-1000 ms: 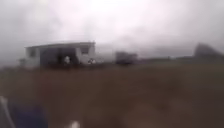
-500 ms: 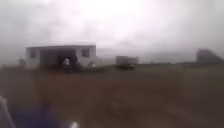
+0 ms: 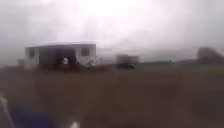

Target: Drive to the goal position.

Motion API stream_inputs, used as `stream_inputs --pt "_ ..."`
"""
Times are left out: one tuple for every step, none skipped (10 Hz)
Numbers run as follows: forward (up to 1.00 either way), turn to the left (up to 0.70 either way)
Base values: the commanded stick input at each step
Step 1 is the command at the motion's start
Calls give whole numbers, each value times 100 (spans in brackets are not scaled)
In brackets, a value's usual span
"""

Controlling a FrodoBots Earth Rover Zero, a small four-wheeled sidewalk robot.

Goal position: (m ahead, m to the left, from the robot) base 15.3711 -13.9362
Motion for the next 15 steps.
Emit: stream_inputs --pt "70 0" --pt "70 0" --pt "70 0" --pt "70 0" --pt "70 0" --pt "70 0" --pt "70 0" --pt "70 0" --pt "70 0" --pt "70 0" --pt "70 -26" --pt "70 -35" --pt "70 -35" --pt "70 -35" --pt "70 -35"
